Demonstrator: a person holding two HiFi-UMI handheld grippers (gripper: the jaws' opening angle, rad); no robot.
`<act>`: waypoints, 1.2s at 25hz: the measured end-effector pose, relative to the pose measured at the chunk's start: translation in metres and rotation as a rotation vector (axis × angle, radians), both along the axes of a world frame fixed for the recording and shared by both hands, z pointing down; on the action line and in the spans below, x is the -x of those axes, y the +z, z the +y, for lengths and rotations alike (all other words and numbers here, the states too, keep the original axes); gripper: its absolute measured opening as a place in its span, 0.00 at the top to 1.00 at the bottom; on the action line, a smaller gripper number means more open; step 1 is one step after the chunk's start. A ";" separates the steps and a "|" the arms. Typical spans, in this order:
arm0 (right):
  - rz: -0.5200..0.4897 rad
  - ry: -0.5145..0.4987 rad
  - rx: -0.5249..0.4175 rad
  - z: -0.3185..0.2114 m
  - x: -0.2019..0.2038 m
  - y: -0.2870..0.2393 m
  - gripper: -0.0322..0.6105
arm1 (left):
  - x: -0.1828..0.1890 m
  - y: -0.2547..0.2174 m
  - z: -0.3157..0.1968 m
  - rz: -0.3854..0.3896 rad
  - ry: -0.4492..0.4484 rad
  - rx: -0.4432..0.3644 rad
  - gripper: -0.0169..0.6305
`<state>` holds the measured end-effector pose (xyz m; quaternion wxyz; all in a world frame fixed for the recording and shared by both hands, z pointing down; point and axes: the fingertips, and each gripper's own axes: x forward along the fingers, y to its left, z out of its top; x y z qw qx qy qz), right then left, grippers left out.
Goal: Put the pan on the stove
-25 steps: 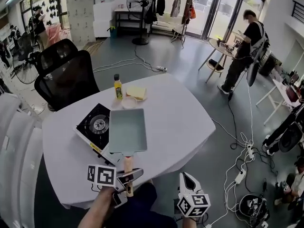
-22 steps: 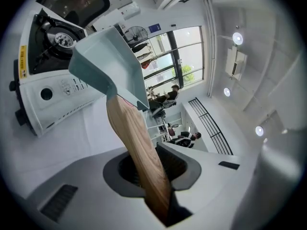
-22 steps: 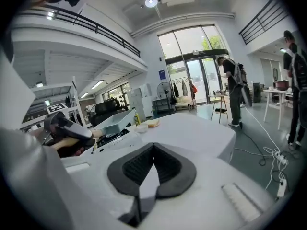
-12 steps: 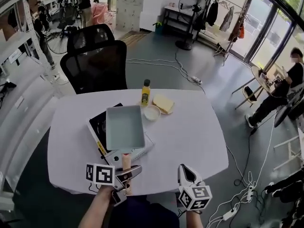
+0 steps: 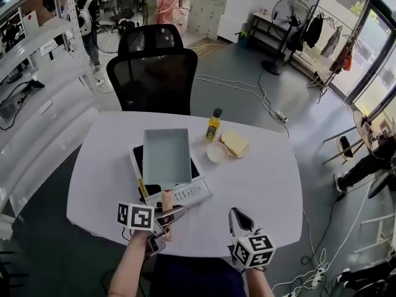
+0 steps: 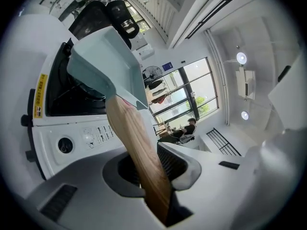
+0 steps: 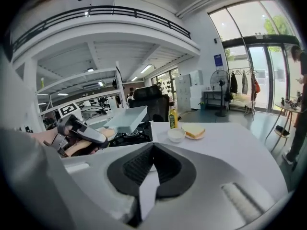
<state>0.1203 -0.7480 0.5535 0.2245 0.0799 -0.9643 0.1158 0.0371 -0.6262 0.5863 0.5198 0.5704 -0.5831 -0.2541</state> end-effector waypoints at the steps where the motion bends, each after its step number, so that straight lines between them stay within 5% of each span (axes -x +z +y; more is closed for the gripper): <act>1: 0.004 -0.016 0.001 -0.001 0.002 0.000 0.95 | 0.002 0.004 -0.001 -0.001 -0.006 0.007 0.84; 8: 0.039 -0.085 0.007 -0.014 0.005 0.009 0.95 | 0.008 0.020 -0.012 0.092 -0.072 -0.005 0.84; 15: 0.056 -0.115 0.024 -0.020 0.007 0.021 0.95 | 0.016 0.041 -0.008 0.078 -0.085 0.038 0.83; 24: 0.048 -0.131 0.051 -0.011 0.015 0.027 0.95 | 0.035 0.033 -0.013 0.246 -0.205 -0.037 0.87; 30: 0.042 -0.120 0.059 -0.014 0.011 0.029 0.95 | 0.038 0.029 -0.019 0.233 -0.235 -0.080 0.87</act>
